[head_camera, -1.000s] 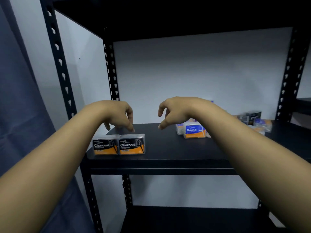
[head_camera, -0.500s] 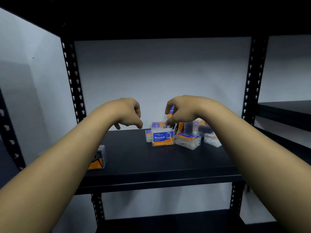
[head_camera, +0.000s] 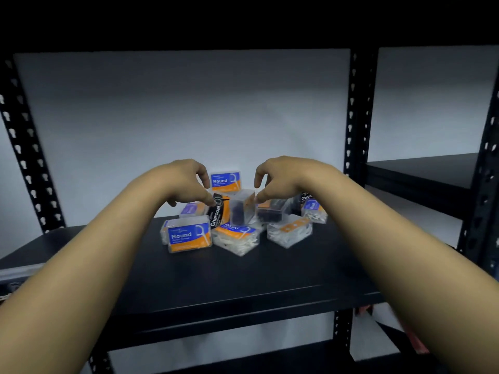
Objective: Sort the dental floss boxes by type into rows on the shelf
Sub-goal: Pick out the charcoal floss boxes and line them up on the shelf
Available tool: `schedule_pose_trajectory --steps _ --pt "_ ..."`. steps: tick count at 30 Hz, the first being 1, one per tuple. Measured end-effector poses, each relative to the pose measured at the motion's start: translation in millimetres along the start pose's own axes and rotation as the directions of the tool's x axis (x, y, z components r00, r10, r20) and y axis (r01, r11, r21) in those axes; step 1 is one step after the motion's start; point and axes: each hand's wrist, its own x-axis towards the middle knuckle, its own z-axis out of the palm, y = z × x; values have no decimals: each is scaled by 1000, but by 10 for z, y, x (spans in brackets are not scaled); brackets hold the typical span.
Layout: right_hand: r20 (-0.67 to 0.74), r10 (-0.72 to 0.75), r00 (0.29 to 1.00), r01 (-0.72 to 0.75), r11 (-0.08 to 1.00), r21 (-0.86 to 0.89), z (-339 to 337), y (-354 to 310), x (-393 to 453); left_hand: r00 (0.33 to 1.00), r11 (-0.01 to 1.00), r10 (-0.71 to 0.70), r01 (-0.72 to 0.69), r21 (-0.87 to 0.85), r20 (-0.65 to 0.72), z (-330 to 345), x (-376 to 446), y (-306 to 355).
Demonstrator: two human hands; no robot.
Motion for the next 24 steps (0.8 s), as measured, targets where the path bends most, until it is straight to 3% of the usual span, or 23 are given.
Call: schedule_pose_trajectory --steps 7,15,24 --pt "23 -15 1000 13 998 65 99 436 234 1000 999 3 -3 47 -4 220 340 186" --pt "27 -70 997 66 991 112 200 643 550 998 997 49 -47 -57 30 465 636 58" --pt "37 -62 997 56 990 131 409 824 527 996 997 -79 78 -27 -31 684 630 -78"
